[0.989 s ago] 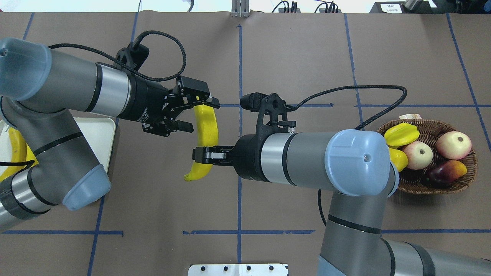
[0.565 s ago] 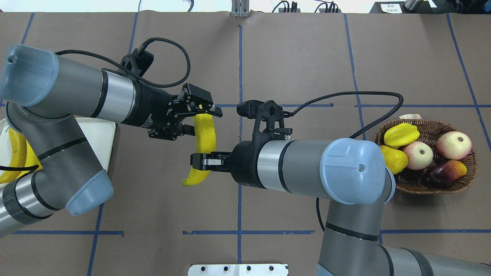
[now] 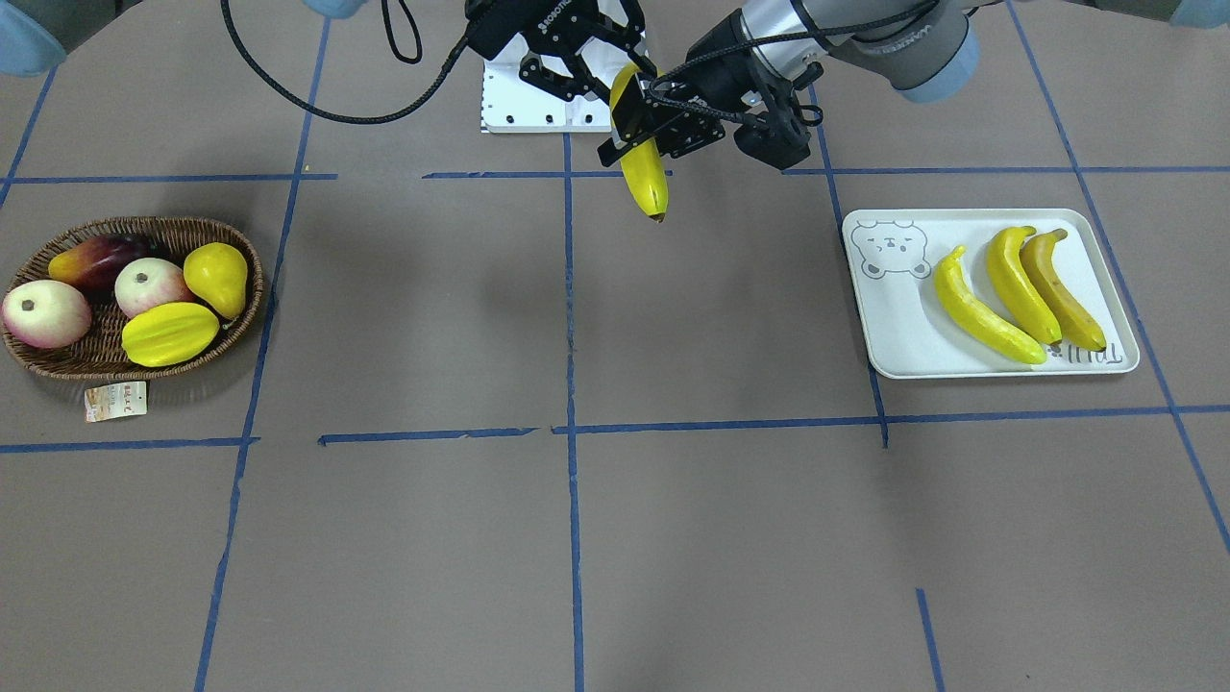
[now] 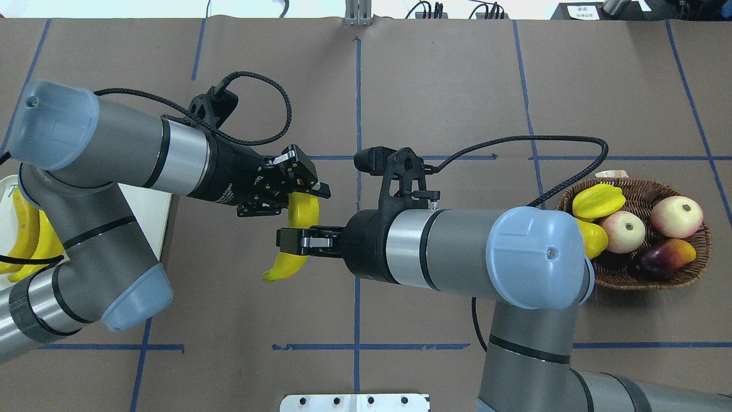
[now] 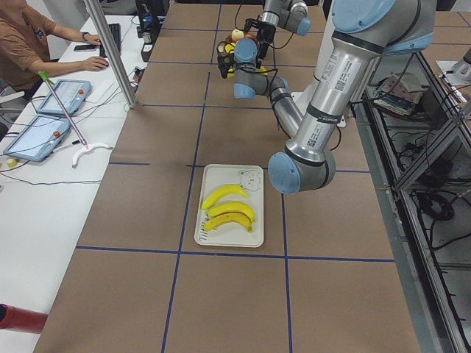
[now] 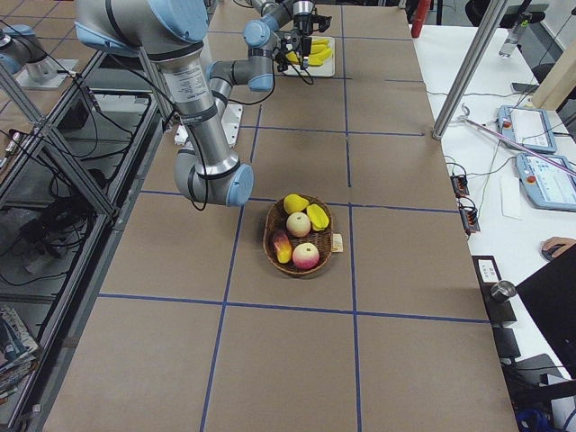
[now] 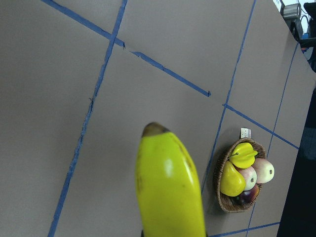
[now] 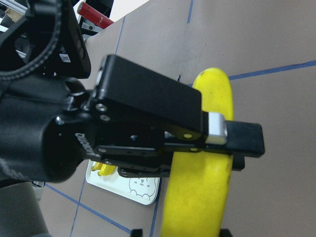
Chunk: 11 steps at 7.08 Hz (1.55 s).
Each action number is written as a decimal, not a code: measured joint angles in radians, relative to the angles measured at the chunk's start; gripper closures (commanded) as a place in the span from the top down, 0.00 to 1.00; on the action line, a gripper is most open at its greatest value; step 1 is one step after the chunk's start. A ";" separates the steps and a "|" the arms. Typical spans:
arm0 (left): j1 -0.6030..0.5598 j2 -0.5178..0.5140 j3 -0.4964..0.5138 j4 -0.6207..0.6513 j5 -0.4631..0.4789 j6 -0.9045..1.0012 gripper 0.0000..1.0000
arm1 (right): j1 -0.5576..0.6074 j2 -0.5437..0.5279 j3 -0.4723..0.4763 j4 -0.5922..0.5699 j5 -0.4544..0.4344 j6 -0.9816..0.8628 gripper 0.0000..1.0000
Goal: Transfer all bananas from basket to plate
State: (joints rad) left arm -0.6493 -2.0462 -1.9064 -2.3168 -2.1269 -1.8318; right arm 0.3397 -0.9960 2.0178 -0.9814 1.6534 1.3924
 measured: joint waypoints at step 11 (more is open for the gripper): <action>-0.184 0.359 0.028 0.287 0.054 0.444 0.00 | 0.025 -0.178 0.195 -0.013 0.011 0.008 1.00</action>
State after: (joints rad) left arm -0.8336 -1.6868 -1.8788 -2.0301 -2.0726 -1.3875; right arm 0.3649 -1.1739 2.2127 -0.9947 1.6645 1.4005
